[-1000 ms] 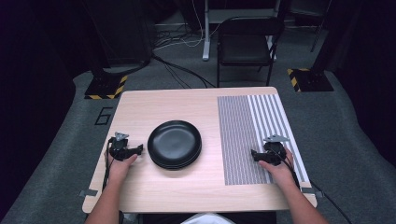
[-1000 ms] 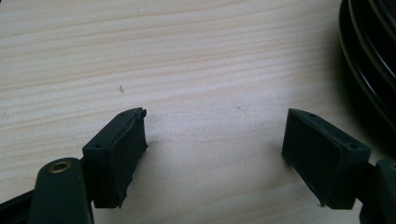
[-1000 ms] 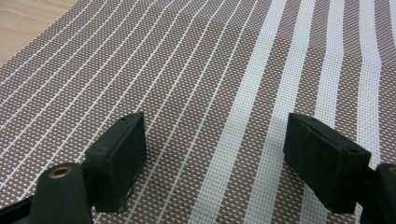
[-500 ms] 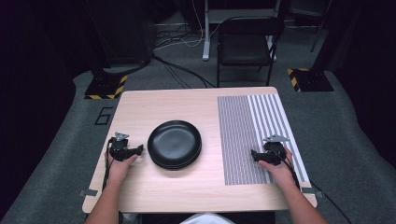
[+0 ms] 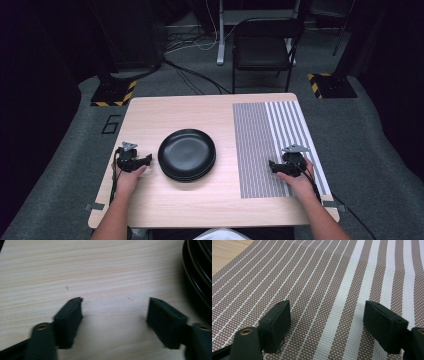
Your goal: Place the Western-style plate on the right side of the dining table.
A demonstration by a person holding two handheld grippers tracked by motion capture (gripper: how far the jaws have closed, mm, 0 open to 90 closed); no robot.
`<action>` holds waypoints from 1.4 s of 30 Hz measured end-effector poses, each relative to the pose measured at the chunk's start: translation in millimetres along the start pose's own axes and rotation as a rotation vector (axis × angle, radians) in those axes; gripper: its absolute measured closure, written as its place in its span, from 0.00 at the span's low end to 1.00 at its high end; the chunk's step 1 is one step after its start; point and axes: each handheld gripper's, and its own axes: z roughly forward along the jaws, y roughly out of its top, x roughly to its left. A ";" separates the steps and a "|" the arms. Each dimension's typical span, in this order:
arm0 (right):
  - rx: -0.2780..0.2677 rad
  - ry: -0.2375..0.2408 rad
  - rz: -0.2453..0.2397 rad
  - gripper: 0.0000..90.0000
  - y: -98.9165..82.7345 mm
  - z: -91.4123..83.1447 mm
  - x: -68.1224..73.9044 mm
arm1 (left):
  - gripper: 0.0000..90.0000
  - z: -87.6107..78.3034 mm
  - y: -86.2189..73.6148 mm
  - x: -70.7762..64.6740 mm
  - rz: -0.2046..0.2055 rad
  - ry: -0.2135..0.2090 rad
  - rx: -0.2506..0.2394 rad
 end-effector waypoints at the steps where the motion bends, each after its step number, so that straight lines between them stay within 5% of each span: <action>1: -0.001 0.001 0.000 0.27 -0.2 -0.3 0.6 | 0.41 -1.0 0.4 0.0 -0.010 -0.001 0.008; 8: 0.001 -0.029 -0.040 0.39 1.2 -5.6 6.8 | 0.50 -7.7 3.7 -5.5 -0.004 -0.014 0.012; 15: 0.002 0.019 0.053 0.49 7.7 -15.8 4.7 | 0.50 -19.2 7.6 -9.3 -0.028 -0.039 0.004; 25: 0.023 0.060 0.061 0.55 22.7 -29.6 12.4 | 0.54 -33.3 14.8 -17.8 -0.038 -0.107 -0.005; 42: 0.014 0.132 0.143 0.67 50.2 -36.5 24.6 | 0.63 -46.8 20.6 -19.7 -0.060 -0.146 -0.028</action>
